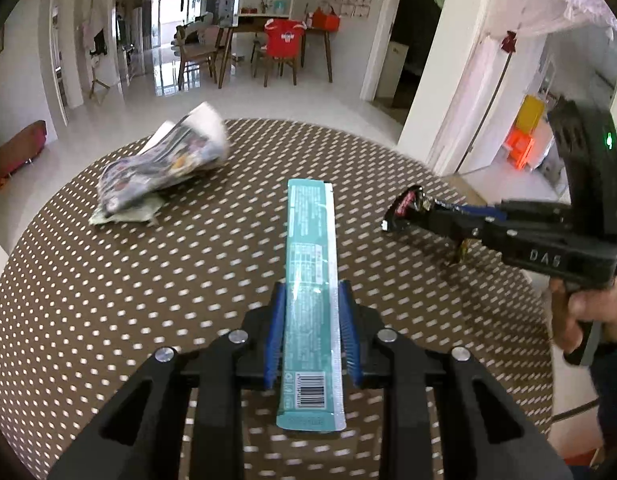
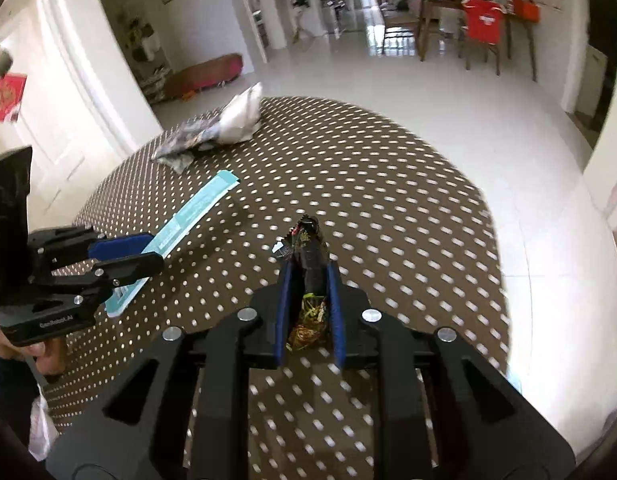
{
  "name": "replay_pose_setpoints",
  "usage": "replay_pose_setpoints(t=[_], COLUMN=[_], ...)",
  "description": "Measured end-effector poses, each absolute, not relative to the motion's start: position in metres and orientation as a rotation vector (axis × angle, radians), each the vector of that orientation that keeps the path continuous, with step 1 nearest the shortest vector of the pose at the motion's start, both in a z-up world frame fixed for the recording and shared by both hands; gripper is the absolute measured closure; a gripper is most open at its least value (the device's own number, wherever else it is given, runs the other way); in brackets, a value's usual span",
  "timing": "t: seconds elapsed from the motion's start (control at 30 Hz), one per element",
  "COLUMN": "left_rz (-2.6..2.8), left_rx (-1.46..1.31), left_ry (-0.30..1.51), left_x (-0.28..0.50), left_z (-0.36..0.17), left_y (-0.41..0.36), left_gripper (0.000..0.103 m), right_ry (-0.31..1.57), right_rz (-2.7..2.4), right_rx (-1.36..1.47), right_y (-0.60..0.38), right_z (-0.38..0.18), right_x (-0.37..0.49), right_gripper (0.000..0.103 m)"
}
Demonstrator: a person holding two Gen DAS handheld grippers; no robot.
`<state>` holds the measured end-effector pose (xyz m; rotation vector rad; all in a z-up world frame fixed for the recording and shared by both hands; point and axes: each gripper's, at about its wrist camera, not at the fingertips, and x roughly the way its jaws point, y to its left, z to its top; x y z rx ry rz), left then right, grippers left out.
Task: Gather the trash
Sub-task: 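Carry the teal package and snack wrapper toward the blue bucket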
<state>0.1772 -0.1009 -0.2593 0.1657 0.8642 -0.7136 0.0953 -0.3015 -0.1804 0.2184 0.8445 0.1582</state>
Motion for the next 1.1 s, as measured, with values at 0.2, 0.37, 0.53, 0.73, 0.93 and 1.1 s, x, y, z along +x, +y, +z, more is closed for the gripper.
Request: replay_pose_setpoints(t=[0.2,0.37,0.53,0.73,0.93,1.1], left_rz=[-0.726,-0.723,-0.753,-0.836,-0.957,-1.033], left_rx=[0.117,0.11,0.13,0.152,0.183,0.224], left_ry=[0.816,0.775,0.754,0.726,0.73,0.76], left_x=[0.166,0.156,0.142,0.12,0.087,0.064], left_z=[-0.241,-0.221,-0.205,-0.191,-0.192,-0.205], left_y=[-0.137,-0.168,-0.207,-0.254,-0.31,-0.359], left_gripper=[0.077,0.077,0.077,0.077,0.077,0.077], right_ry=[0.788,0.727,0.662,0.616,0.639,0.666], right_rz=[0.106,0.053,-0.025,-0.17,-0.318,-0.388], right_rx=[0.265,0.29,0.339,0.41,0.478,0.519], right_y=[-0.336,-0.367,-0.408,-0.475,-0.533,-0.568], right_z=[-0.164,-0.143,-0.123,-0.116,-0.137,-0.154], right_x=[0.066,0.041,0.012,-0.033,-0.077,-0.097], right_gripper=[0.086,0.086,0.086,0.086,0.086,0.085])
